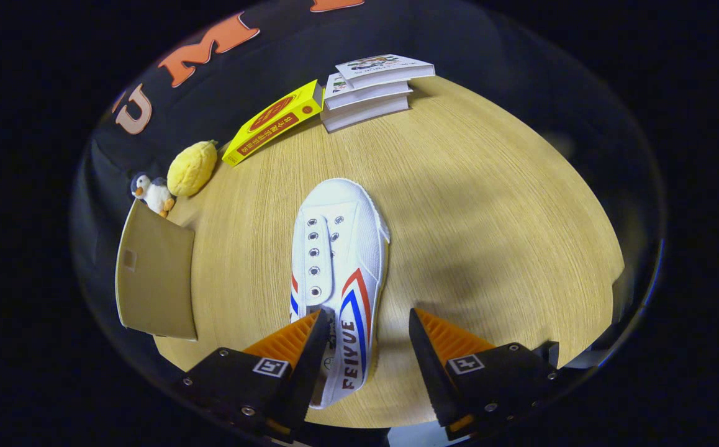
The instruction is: Open the storage box then place both shoes into the box .Put the left shoe in first, then the right shoe, with the right side of both shoes facing outward in a uniform manner.
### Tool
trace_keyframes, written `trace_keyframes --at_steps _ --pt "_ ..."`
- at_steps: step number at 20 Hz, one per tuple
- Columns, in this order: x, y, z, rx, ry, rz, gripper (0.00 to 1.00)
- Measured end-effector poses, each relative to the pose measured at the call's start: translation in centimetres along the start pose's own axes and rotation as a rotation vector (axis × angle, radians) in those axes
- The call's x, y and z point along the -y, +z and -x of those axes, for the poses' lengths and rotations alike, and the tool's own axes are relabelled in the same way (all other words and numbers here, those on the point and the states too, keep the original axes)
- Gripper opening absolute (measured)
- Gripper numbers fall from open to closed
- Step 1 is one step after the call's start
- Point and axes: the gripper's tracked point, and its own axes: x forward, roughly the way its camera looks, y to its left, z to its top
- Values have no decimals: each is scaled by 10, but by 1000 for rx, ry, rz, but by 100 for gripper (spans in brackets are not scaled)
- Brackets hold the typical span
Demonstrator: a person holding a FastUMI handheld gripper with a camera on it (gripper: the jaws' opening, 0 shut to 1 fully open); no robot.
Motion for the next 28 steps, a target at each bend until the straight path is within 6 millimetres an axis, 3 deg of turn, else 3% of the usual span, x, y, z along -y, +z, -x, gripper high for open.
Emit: trace_keyframes --at_steps 6,8,10,13,14,16,19,23,28 --pt "-13 -1 -12 -37 55 36 53" --pt "-5 2 -14 -42 59 49 41" --pt "-10 0 -12 -40 87 42 37" --pt "-4 0 -13 -30 155 -99 19" --pt "-3 2 -13 -22 177 -161 9" --pt "-4 3 -11 3 197 -202 1" --pt "-11 7 -1 27 209 -202 0" --pt "-35 31 17 75 256 -191 0" --pt "-88 54 48 109 317 -164 0"
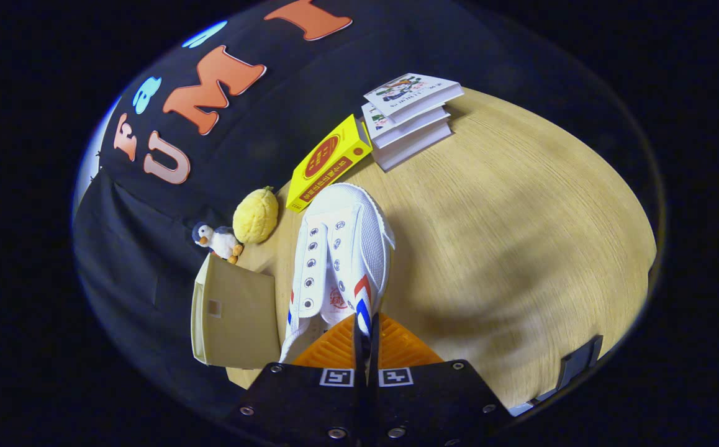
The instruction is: Open the storage box then place both shoes into the box .Put the left shoe in first, then the right shoe, with the right side of both shoes facing outward in a uniform manner.
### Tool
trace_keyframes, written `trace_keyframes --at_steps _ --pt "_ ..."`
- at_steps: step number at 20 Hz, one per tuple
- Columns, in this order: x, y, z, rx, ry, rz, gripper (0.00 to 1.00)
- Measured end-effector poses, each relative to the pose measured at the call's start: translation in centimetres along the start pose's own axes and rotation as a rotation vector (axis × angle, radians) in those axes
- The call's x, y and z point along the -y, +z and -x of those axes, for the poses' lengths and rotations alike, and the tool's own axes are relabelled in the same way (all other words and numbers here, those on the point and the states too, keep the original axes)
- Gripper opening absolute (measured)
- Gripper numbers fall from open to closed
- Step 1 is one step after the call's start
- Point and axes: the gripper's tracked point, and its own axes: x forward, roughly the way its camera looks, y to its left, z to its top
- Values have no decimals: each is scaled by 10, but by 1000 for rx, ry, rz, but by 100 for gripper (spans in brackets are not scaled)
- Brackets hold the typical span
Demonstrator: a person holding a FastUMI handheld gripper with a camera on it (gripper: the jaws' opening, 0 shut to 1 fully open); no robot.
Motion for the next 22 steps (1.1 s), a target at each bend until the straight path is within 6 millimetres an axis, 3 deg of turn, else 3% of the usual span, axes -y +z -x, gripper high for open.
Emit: trace_keyframes --at_steps 8,16,20,22 --pt "-106 -6 -1 -11 32 71 0" --pt "-232 -38 -20 -34 91 135 0" --pt "-275 -63 -38 -66 95 171 0" --pt "-287 -75 -47 -80 78 197 0"
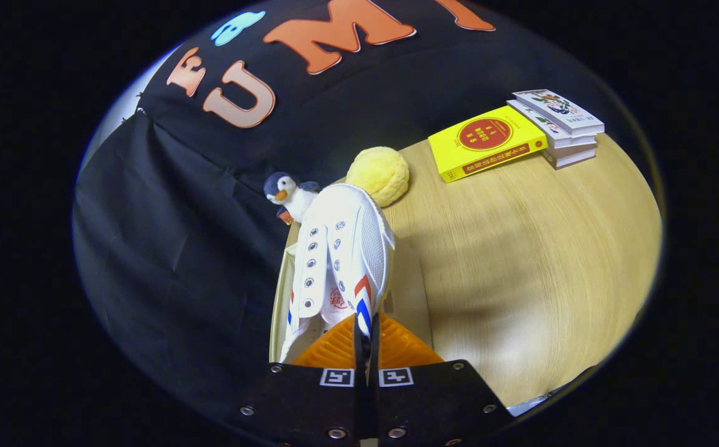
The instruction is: Open the storage box then place both shoes into the box .Put the left shoe in first, then the right shoe, with the right side of both shoes facing outward in a uniform manner.
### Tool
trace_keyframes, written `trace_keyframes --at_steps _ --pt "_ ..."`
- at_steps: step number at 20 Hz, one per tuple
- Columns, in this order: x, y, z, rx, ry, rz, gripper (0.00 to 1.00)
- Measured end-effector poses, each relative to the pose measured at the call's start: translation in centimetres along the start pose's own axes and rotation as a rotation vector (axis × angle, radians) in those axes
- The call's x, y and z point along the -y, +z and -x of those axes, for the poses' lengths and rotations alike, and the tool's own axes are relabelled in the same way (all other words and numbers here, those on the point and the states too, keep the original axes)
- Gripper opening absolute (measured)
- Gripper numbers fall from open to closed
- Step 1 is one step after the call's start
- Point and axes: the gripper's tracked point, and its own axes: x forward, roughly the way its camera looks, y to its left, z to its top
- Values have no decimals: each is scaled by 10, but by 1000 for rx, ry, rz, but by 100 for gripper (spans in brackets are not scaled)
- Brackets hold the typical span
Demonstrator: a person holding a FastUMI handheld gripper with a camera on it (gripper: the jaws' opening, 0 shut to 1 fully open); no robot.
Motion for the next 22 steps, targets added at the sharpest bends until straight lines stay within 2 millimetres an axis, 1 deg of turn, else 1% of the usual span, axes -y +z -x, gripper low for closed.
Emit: trace_keyframes --at_steps 3,6,9,11,12,13,14,16,17,18,20,22 --pt "-9 -14 -15 -26 -52 49 0" --pt "-2 -26 -28 -51 -141 118 0" --pt "1 -37 -36 -77 -202 174 0" --pt "6 -38 -42 -90 -245 196 1" --pt "8 -39 -43 -96 -264 210 3" --pt "5 -43 -48 -99 -275 218 3" --pt "-1 -42 -50 -92 -266 225 5" --pt "-18 -32 -45 -35 -236 226 18" --pt "-20 -23 -43 -10 -229 236 18" --pt "-23 -17 -38 6 -223 245 32" --pt "-28 -10 -28 31 -212 240 42" --pt "-27 -2 -18 67 -206 218 50"
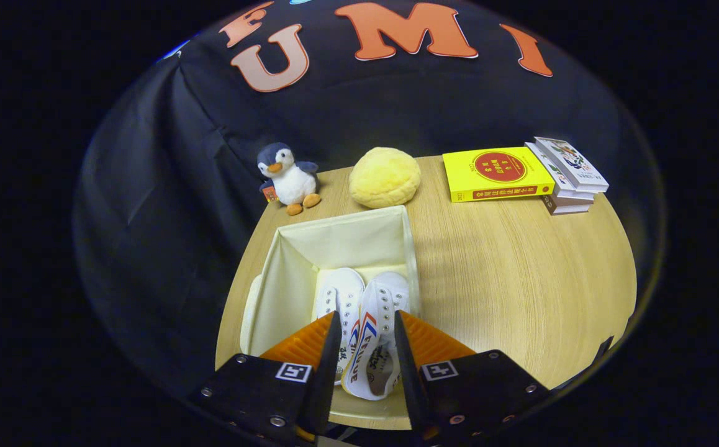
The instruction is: Open the storage box then place both shoes into the box .Put the left shoe in first, then the right shoe, with the right side of both shoes facing outward in a uniform manner.
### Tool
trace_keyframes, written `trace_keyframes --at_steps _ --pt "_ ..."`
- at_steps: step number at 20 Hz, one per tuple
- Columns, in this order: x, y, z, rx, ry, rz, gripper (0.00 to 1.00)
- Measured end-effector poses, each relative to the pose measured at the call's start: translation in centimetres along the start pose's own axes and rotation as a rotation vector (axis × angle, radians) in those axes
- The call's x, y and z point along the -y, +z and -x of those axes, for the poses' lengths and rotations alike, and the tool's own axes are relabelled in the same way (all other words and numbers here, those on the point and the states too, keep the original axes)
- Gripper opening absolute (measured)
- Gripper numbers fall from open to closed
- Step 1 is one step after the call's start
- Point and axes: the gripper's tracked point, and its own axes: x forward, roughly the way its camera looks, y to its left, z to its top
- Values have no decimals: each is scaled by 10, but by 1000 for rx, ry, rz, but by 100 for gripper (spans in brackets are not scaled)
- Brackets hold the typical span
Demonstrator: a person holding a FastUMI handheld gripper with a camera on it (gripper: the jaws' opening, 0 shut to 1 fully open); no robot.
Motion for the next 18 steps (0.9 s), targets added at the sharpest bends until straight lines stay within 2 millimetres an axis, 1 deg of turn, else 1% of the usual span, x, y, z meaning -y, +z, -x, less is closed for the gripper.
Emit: trace_keyframes --at_steps 1,2,3,4,5,6,7,9,13,14,16,18 --pt "4 5 6 20 -5 -12 53" --pt "9 10 12 44 -13 -21 61" --pt "14 16 19 67 -23 -27 66" --pt "19 21 26 90 -31 -27 77" --pt "24 26 34 114 -38 -29 83" --pt "30 30 44 137 -45 -34 95" --pt "36 37 53 168 -58 -41 98" --pt "59 51 77 238 -102 -40 98" --pt "93 68 126 365 -181 -36 98" --pt "101 71 140 395 -197 -38 98" --pt "111 77 167 457 -207 -53 98" --pt "130 80 196 509 -238 -60 98"
